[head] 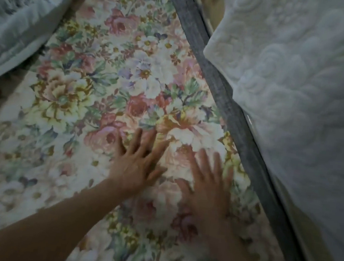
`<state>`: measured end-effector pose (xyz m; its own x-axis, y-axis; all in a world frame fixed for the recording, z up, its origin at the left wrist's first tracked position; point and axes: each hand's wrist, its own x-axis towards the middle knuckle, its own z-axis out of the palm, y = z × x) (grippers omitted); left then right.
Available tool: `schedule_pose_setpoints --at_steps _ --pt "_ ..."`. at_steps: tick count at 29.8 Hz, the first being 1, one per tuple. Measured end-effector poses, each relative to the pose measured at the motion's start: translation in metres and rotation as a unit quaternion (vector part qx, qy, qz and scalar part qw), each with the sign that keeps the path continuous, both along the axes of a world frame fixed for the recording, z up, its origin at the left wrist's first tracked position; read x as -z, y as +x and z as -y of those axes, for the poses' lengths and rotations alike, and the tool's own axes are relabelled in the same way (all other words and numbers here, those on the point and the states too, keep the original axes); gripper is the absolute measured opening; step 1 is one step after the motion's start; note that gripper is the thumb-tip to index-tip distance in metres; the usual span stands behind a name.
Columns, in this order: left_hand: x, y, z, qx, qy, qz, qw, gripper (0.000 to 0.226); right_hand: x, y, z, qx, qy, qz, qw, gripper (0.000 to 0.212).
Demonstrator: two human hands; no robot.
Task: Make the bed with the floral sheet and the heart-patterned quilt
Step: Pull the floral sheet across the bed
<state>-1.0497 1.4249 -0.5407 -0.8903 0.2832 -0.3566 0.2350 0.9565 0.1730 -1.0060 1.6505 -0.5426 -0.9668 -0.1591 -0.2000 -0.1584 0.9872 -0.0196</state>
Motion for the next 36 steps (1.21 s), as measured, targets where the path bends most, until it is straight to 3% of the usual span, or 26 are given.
schedule_pose_setpoints --at_steps 3,6,9,11,16,19,21,24,26,29,32,35,36 --pt "0.008 0.053 0.006 0.036 -0.028 0.037 0.998 0.076 0.014 0.024 -0.051 0.034 0.045 0.051 0.997 0.075" --pt "0.008 0.082 0.005 0.049 -0.039 0.033 0.997 0.081 -0.007 0.018 -0.032 0.071 0.025 0.066 0.995 0.078" --pt "0.001 0.101 0.0 0.083 -0.049 0.056 0.994 0.084 -0.018 0.058 -0.003 -0.032 -0.003 0.078 0.996 0.09" --pt "-0.005 0.129 -0.003 0.128 -0.066 0.092 0.985 0.088 -0.018 0.12 -0.013 -0.064 0.001 0.159 0.985 0.1" --pt "-0.023 0.213 -0.002 0.213 -0.073 0.162 0.961 0.091 -0.029 0.194 -0.083 0.076 0.056 0.274 0.957 0.1" --pt "-0.026 0.239 0.0 0.246 -0.076 0.178 0.95 0.089 -0.047 0.185 -0.061 0.063 0.05 0.266 0.961 0.102" --pt "-0.031 0.257 0.006 0.242 -0.063 0.177 0.952 0.09 -0.059 0.189 -0.027 0.002 0.037 0.228 0.973 0.102" --pt "-0.032 0.308 0.023 0.18 -0.049 0.157 0.97 0.089 -0.062 0.23 0.005 -0.104 0.008 0.276 0.956 0.108" --pt "-0.032 0.349 0.027 0.179 -0.046 0.145 0.972 0.087 -0.047 0.272 0.003 -0.109 0.029 0.314 0.943 0.12" --pt "-0.043 0.404 0.031 0.195 -0.066 0.231 0.951 0.086 -0.047 0.312 0.004 -0.054 0.033 0.286 0.956 0.139" --pt "-0.051 0.427 0.035 0.172 -0.034 0.177 0.969 0.092 -0.051 0.307 0.014 -0.103 0.042 0.285 0.952 0.103" --pt "-0.059 0.449 0.055 -0.029 -0.035 0.179 0.983 0.101 -0.06 0.306 0.059 -0.19 -0.025 0.212 0.958 0.079" --pt "-0.057 0.45 0.059 -0.066 -0.026 0.186 0.98 0.099 -0.06 0.309 0.07 -0.219 -0.039 0.232 0.947 0.075"
